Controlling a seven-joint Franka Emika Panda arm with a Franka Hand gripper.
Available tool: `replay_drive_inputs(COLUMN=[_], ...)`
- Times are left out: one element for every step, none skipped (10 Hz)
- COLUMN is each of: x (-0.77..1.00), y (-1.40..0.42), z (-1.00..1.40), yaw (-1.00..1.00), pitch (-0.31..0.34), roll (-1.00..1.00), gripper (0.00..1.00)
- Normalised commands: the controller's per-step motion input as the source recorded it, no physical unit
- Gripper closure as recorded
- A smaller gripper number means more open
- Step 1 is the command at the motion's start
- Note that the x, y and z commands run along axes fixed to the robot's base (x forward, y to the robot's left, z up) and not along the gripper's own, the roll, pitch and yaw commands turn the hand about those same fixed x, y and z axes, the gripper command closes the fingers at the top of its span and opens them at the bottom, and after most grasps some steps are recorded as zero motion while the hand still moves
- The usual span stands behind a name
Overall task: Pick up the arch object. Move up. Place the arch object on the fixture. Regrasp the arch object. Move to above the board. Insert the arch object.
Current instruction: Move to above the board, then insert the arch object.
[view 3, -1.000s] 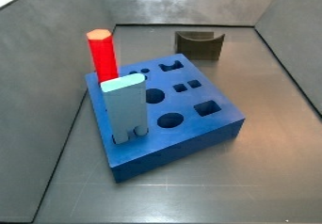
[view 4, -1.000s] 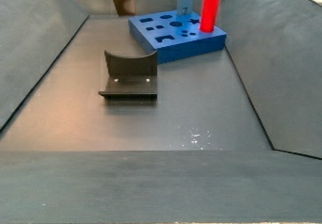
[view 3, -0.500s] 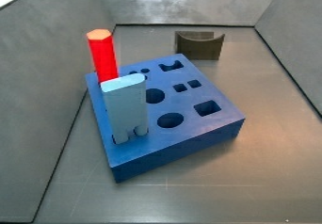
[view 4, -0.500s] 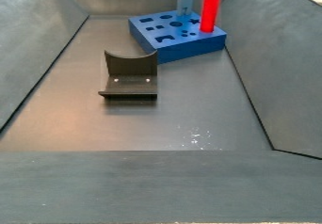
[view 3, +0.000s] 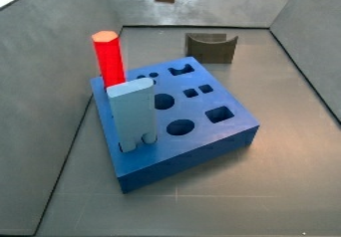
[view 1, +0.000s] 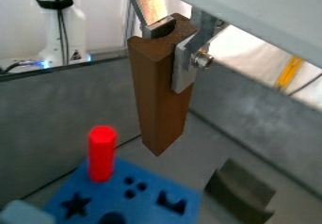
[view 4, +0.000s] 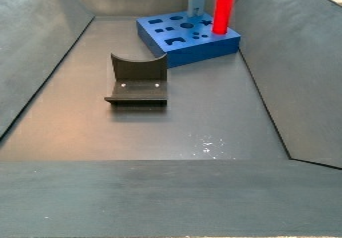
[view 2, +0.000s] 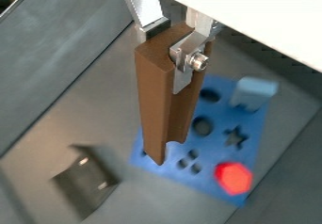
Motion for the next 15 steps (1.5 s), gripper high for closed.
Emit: replay_drive_inputs(x=[-0.17, -0.12, -0.1, -0.09, -0.08, -0.06, 0.0, -0.06, 0.04, 0.0, 0.0, 0.42, 0.64, 0.77, 0.48], y=[-0.09, -0.03, 0.0, 0.02, 0.02, 0.01, -0.06, 0.0, 0.51, 0.68, 0.75, 0.82, 0.71, 0.53, 0.3], z=[0.05, 0.02, 0.01, 0.01, 0.0, 0.0, -0.01, 0.0, -0.31, -0.51, -0.5, -0.37, -0.43, -0.39, -0.12], yaw=[-0.06, -0.06, -0.05, -0.04, -0.02, -0.02, 0.0, -0.03, -0.46, -0.15, -0.16, 0.0, 0.0, -0.06, -0.36], pitch=[-0.101, -0.114, -0.115, -0.103, -0.09, -0.073, 0.0, -0.096, 0.0, 0.06, 0.031, 0.043, 0.179, 0.189, 0.059], roll=[-1.0, -1.0, -0.87, -0.65, -0.45, -0.3, 0.0, -0.01, 0.0, -0.04, -0.06, -0.12, -0.02, -0.02, -0.14], gripper=[1.0, 1.0, 1.0, 1.0, 1.0, 1.0, 1.0, 1.0, 1.0, 1.0, 1.0, 1.0, 1.0, 1.0, 1.0])
